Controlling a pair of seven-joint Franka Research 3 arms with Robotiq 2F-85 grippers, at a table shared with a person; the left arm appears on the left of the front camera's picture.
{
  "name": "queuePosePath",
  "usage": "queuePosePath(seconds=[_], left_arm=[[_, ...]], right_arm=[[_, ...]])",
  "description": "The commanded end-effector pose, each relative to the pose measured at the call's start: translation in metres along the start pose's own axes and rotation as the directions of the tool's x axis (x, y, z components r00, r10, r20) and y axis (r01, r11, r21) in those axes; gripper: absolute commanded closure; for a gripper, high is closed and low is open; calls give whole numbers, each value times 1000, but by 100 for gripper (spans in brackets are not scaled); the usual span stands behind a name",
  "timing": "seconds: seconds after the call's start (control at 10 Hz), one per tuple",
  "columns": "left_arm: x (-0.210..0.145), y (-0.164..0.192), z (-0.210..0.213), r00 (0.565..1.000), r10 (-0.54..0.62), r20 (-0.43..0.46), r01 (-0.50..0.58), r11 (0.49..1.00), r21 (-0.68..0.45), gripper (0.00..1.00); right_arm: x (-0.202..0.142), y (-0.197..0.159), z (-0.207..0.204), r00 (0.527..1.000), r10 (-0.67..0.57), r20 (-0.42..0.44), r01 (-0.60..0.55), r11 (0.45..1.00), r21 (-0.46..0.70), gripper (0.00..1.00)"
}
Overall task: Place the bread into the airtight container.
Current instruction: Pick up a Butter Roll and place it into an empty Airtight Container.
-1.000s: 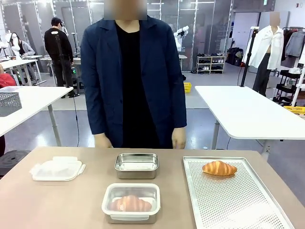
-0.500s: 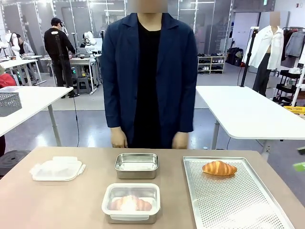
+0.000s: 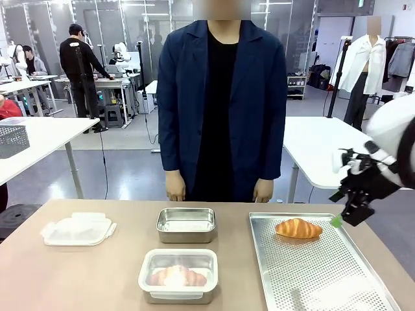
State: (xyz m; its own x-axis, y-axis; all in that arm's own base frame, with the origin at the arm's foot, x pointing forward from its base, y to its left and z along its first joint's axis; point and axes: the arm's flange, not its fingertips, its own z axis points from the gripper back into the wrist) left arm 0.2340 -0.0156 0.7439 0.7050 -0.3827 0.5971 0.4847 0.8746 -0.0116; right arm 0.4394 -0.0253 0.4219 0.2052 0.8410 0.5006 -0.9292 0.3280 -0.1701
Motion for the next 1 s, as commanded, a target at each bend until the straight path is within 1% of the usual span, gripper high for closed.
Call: queuePosePath(seconds=[0.0, 0.1, 0.2, 0.3, 0.4, 0.9], left_arm=[[1, 1, 3, 1000, -2, -8, 2, 1000, 2, 0], [1, 1, 3, 1000, -2, -8, 2, 1000, 2, 0], [1, 1, 3, 1000, -2, -8, 2, 1000, 2, 0], [1, 1, 3, 1000, -2, -8, 2, 1000, 2, 0], [1, 1, 3, 1000, -2, -8, 2, 1000, 2, 0], [1, 1, 3, 1000, -2, -8, 2, 1000, 2, 0]], right_arm=[[9, -17, -17, 996, 21, -86, -21, 1000, -2, 0], [15, -21, -29, 991, 30, -133, -30, 1000, -1, 0], [16, -22, -34, 991, 26, -128, -24, 1000, 18, 0], [15, -20, -36, 991, 16, -130, -14, 1000, 14, 0], [11, -16, -33, 994, 57, -98, -56, 998, 18, 0], [11, -16, -33, 994, 57, -98, -56, 998, 18, 0]])
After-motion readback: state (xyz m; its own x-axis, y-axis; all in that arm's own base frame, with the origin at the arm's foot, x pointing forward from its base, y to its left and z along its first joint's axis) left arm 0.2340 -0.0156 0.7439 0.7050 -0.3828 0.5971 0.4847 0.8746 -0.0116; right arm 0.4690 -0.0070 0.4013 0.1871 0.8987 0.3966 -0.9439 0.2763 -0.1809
